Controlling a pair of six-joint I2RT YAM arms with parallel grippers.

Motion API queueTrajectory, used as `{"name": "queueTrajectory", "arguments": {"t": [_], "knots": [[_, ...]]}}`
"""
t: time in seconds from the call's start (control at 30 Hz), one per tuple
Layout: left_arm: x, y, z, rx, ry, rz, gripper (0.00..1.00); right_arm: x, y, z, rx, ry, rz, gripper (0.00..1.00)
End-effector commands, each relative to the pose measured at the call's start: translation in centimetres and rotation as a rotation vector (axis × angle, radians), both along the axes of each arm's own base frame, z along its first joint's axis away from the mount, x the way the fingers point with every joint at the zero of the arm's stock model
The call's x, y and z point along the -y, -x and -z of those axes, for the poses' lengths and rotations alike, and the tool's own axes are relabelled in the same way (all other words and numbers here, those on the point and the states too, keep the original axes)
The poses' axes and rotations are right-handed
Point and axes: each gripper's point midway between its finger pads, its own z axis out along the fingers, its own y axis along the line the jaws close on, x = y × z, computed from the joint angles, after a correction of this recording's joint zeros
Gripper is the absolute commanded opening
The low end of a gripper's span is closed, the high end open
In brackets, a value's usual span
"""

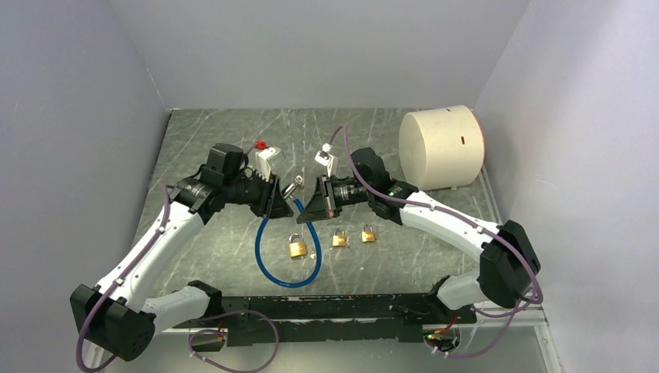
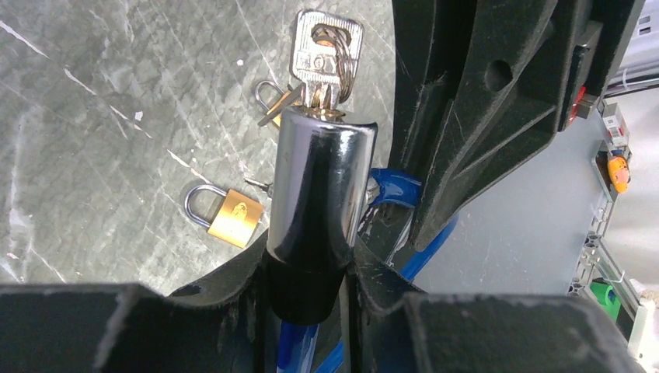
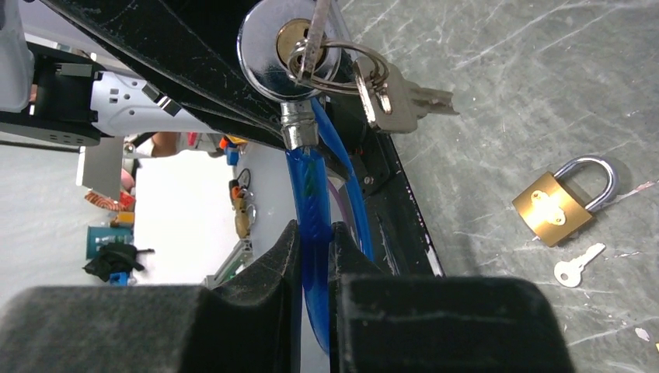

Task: Lock with the key
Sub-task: Lock the lock.

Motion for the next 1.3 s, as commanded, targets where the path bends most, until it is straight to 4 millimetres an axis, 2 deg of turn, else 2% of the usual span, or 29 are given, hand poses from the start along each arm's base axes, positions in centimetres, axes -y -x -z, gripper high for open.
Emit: {"name": "queueTrajectory", "arguments": {"t": [0.0,0.13,0.43,0.67,0.8,1.0,1.27], "knots": [[2.6,3.4,-3.9,0.017,0.156,0.182,0.03,-1.1,-2.6,-2.1,0.089,-0.091,0.112,0.13],[2.3,3.0,-3.4,0.016,0.128,0.148,0.03,-0.8,-2.3,-1.7,0.073,-0.081,0.119,0.15],[2.1,2.5,-3.2,0.014,0.116,0.121,0.02,-0.6,-1.7,-1.5,0.039,-0.116,0.112,0.26],[2.0,2.2,-2.5,-0.004,0.103,0.105,0.02,-0.3,-1.4,-1.6,0.043,-0.114,0.118,0.29],[1.9,2.1,-2.4,0.001,0.099,0.098,0.03,0.0,-1.4,-1.6,0.048,-0.114,0.127,0.36],[1.7,2.0,-2.2,-0.002,0.086,0.096,0.02,0.2,-1.2,-1.7,0.055,-0.117,0.13,0.38],[1.6,2.0,-2.3,0.002,0.089,0.092,0.03,1.1,-1.2,-1.9,0.085,-0.103,0.157,0.48]]}}
